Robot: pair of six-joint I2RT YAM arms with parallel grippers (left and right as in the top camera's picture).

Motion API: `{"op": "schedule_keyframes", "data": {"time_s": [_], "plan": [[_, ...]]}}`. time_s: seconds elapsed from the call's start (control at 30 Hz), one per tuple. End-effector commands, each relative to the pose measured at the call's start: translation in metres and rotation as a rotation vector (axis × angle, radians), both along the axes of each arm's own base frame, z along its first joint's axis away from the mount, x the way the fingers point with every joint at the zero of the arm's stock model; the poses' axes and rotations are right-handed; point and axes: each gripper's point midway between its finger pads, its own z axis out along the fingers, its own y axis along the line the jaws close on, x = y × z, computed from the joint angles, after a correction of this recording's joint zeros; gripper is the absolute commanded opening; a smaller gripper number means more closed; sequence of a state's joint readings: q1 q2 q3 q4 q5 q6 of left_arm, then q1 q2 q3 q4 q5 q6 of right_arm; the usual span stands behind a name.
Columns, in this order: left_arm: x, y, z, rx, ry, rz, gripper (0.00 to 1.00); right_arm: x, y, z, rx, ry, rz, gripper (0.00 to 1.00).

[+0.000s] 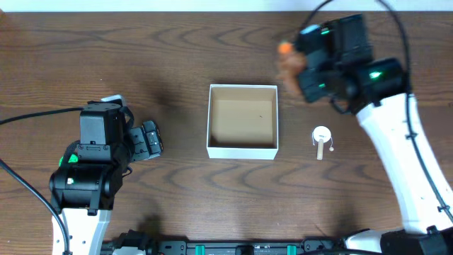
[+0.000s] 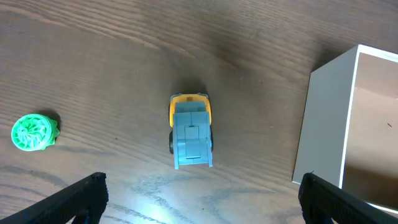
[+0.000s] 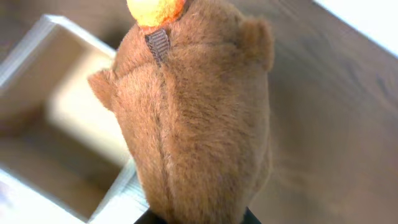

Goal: Pack container
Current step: 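Carry the hamster left into the white box and release it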

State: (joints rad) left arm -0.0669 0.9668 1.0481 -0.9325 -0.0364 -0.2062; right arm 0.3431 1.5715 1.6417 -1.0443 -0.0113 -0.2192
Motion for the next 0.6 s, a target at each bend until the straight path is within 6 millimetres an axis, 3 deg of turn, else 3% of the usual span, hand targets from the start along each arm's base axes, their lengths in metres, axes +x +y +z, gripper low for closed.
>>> {"op": "schedule_keyframes", "data": {"time_s": [0.0, 0.07, 0.17, 0.5, 0.57], "plan": [[0.002, 0.002, 0.008, 0.001, -0.019, 0.009, 0.98, -0.009, 0.042, -0.013, -0.014, 0.016, 0.116, 0.01], [0.002, 0.002, 0.008, 0.002, -0.019, 0.009, 0.98, -0.014, 0.065, -0.022, -0.021, 0.03, 0.171, 0.08], [0.002, 0.002, 0.007, 0.001, -0.018, 0.009, 0.98, -0.018, 0.085, -0.045, -0.071, 0.07, 0.261, 0.05], [0.002, 0.002, 0.007, 0.002, -0.018, 0.009, 0.98, -0.022, 0.087, -0.141, -0.193, 0.326, 0.287, 0.01], [0.002, 0.002, 0.007, 0.002, -0.018, 0.009, 0.98, -0.025, 0.085, -0.152, -0.204, 0.365, 0.273, 0.01]]}}
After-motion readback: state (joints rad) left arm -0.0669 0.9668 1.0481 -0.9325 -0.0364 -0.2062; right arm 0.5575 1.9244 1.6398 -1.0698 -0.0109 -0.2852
